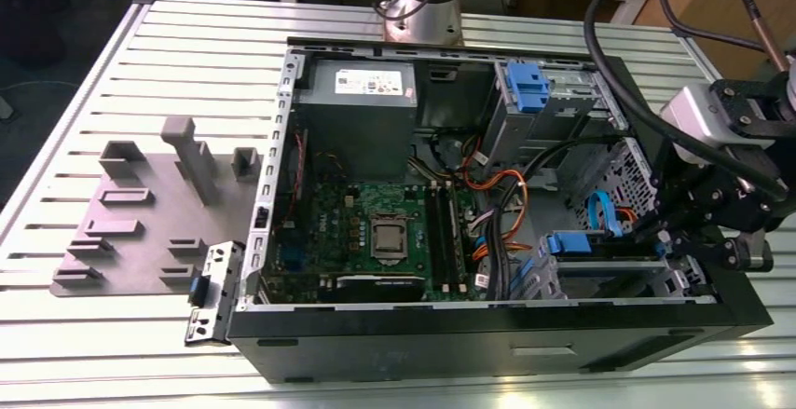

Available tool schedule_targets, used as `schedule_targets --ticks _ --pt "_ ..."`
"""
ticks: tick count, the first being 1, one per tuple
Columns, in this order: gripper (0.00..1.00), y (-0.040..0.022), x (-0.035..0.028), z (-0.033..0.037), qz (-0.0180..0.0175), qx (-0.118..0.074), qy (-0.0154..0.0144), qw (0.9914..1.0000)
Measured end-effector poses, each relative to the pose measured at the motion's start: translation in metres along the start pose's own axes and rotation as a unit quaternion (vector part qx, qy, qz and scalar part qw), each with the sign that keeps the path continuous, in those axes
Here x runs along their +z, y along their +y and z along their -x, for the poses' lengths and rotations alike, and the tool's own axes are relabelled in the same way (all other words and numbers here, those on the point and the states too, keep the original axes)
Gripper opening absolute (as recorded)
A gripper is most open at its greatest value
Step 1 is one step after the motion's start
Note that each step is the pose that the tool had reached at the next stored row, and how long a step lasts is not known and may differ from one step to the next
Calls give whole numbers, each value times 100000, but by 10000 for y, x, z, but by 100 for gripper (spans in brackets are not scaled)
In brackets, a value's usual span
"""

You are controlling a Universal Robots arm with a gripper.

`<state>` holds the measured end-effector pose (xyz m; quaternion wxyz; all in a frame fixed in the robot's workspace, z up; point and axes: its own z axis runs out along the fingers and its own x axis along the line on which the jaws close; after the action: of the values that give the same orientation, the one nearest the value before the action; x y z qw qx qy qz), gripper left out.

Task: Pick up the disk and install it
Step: 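Insert the second disk wire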

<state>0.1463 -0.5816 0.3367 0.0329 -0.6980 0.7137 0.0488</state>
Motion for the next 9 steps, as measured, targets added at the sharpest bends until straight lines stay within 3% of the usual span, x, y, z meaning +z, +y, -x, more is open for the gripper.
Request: schedule_targets --ticks 9 --pt "16 13 -2 9 -2 3 14 100000"
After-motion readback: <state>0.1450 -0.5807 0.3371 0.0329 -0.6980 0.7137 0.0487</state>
